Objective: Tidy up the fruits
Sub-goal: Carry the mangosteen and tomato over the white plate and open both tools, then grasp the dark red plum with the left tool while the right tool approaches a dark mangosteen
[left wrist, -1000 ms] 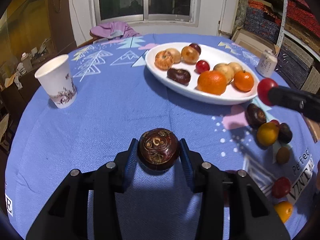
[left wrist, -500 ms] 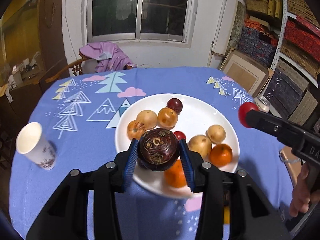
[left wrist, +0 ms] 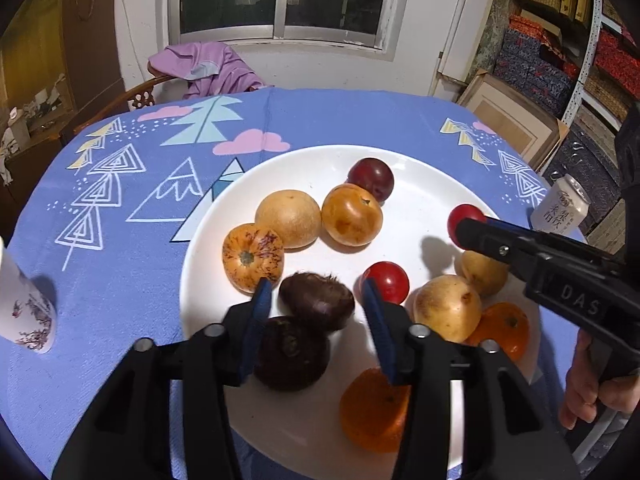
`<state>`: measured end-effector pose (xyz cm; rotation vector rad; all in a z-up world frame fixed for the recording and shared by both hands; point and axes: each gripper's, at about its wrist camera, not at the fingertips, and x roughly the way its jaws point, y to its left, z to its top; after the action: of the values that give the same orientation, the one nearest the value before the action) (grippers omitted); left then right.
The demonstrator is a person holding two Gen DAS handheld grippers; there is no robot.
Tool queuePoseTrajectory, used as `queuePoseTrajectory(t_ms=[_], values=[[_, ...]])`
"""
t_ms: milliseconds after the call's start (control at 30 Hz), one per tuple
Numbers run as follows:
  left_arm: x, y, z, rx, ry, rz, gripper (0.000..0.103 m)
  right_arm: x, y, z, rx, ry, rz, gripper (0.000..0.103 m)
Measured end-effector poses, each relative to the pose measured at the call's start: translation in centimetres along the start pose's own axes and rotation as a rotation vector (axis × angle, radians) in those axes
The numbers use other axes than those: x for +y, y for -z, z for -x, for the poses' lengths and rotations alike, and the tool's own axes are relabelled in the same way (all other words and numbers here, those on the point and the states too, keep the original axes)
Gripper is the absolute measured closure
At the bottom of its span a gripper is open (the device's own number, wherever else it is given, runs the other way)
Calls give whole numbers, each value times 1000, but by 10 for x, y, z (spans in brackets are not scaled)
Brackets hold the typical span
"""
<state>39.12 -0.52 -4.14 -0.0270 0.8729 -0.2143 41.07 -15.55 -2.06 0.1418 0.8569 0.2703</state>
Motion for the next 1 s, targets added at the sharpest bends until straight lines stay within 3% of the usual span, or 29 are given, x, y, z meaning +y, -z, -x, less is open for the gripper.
queuePoseTrajectory(t_ms=[67, 100, 300, 433, 567, 633, 667, 867, 933, 1000], values=[[2, -1, 3, -22, -6, 8, 35, 0, 1, 0, -3, 11, 6, 66], [2, -1, 5, -30, -6, 10, 33, 0, 1, 1, -10, 10, 4, 61], [11, -2, 30, -71, 3, 36, 32, 0, -3, 37, -92, -33, -33, 58], [15, 4, 65, -124, -23, 47, 17, 8, -1, 90, -191, -98, -70, 28], [14, 30, 104, -161, -78, -4, 9, 26, 12, 133, -226, -142, -39, 24], [17, 58, 122, -176, -97, -17, 7, 33, 28, 148, -226, -149, -24, 9], [19, 70, 127, -172, -104, -14, 7, 35, 41, 156, -235, -146, -13, 8], [22, 149, 139, -124, -113, -28, 4, 21, 114, 180, -324, 20, 47, 3], [15, 164, 139, -114, -120, -58, 4, 10, 132, 184, -347, 87, 39, 3], [4, 172, 140, -123, -120, -100, 4, 1, 138, 187, -342, 102, 28, 3]])
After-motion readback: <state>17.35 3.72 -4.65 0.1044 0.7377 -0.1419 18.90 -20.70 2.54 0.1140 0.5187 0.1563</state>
